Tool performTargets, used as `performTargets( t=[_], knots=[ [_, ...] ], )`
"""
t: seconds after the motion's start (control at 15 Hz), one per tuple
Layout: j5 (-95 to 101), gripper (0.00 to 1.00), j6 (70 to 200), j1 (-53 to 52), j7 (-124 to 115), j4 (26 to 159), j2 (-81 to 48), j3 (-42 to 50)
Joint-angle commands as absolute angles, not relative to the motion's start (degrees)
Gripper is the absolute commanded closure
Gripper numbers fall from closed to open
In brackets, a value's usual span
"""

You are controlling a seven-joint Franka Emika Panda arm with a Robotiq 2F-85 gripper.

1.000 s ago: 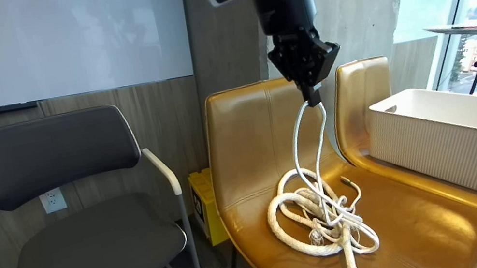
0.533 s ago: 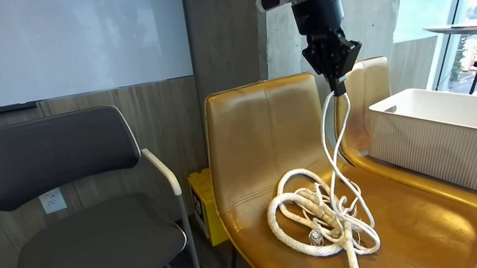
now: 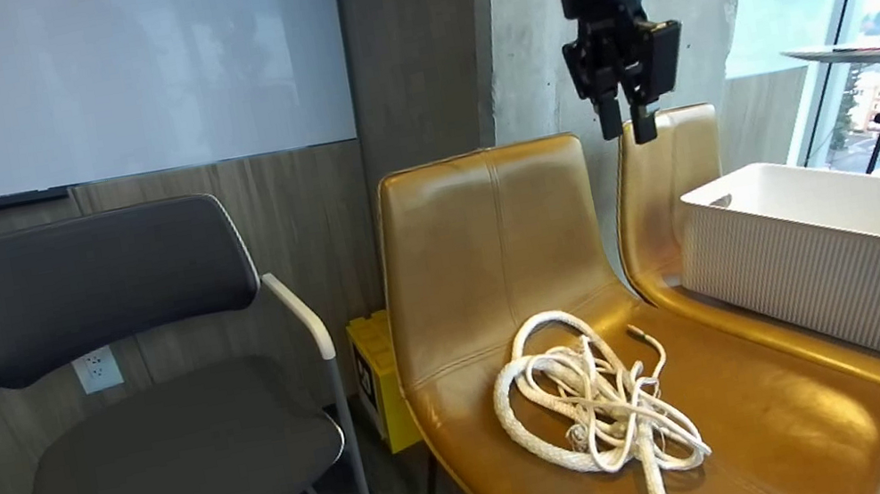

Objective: Put the ropes inside the white basket then remove the ropes

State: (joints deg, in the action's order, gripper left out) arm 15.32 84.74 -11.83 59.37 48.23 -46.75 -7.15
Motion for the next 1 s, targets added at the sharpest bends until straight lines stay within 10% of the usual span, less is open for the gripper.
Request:
performTargets(
  t=[0.0,0.13,0.93],
  knots=[
    [12.6,0.15,87.4,-5.6,61.6,54.7,-39.4,-7.5],
    [12.3,0.0,89.0,-2.0,63.5,57.9,-36.3,-7.2],
    [10.5,0.0,107.0,11.7,78.1,92.1,-13.5,-2.9]
  ],
)
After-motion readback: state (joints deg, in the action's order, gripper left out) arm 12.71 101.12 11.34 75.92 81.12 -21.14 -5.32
